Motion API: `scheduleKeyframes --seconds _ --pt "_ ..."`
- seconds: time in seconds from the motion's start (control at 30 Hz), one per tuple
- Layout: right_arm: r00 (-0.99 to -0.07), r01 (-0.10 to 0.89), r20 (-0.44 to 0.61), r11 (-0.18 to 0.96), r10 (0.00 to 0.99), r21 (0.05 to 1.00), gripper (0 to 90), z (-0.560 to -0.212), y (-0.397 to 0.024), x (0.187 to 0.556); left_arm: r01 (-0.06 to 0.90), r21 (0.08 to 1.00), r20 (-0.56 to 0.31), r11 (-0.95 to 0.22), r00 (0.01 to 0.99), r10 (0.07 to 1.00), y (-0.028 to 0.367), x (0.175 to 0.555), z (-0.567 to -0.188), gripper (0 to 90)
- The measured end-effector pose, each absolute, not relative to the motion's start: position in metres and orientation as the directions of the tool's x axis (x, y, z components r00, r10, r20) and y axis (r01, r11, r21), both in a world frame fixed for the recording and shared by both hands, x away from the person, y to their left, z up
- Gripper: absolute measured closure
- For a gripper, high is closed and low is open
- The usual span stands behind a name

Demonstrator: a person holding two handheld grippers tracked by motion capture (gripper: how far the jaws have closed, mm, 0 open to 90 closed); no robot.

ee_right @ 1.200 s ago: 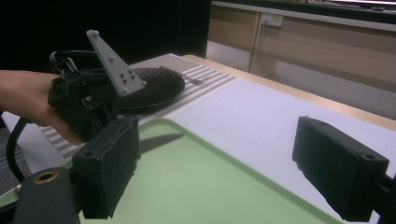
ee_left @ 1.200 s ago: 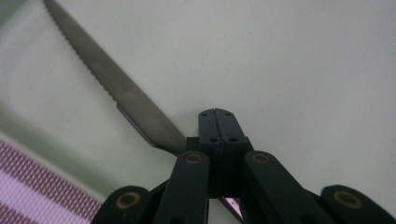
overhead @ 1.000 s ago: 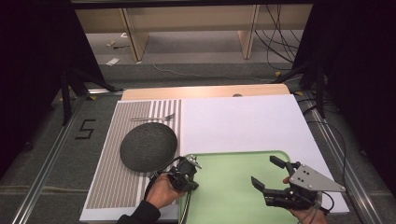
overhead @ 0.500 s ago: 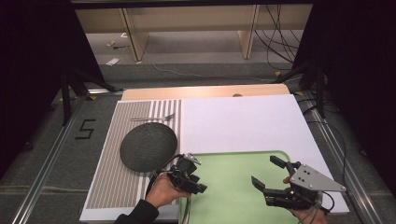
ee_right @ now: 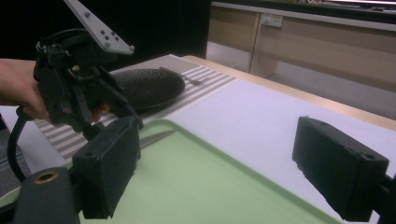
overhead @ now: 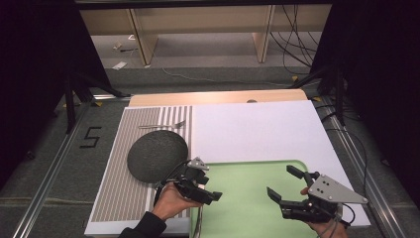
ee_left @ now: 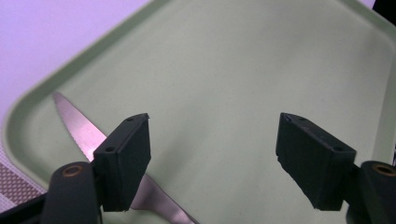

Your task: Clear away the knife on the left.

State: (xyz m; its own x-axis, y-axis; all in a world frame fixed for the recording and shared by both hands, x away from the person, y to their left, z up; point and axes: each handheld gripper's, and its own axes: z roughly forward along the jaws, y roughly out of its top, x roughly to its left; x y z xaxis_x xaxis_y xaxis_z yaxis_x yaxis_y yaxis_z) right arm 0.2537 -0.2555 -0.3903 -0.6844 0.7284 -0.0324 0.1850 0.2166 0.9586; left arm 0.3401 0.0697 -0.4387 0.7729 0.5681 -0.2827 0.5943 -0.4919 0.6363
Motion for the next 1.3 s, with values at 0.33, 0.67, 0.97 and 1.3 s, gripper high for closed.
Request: scheduleKeyframes --seconds 0.33,0.67,0.97,1.3 --pt "-0.683 0.184 -0.033 0.216 0.729 0.959 16.1 -0.39 -0.256 0.254 0.553 0.724 -0.289 -0.413 0.787 0.545 0.076 0.337 -0.43 20.6" --pt "-0.684 0.185 -0.032 0.216 0.729 0.959 16.1 -0.39 -0.256 0.254 0.511 0.78 -0.281 -0.361 0.802 0.527 0.082 0.332 -0.421 16.7" --pt "-0.684 0.185 -0.032 0.216 0.729 0.959 16.1 -0.39 -0.256 0.254 0.472 0.815 -0.253 -0.337 0.812 0.526 0.093 0.327 -0.416 16.7" --pt "-0.684 0.186 -0.032 0.216 0.729 0.959 16.1 -0.39 -0.256 0.254 0.414 0.865 -0.22 -0.284 0.821 0.527 0.106 0.319 -0.412 16.7"
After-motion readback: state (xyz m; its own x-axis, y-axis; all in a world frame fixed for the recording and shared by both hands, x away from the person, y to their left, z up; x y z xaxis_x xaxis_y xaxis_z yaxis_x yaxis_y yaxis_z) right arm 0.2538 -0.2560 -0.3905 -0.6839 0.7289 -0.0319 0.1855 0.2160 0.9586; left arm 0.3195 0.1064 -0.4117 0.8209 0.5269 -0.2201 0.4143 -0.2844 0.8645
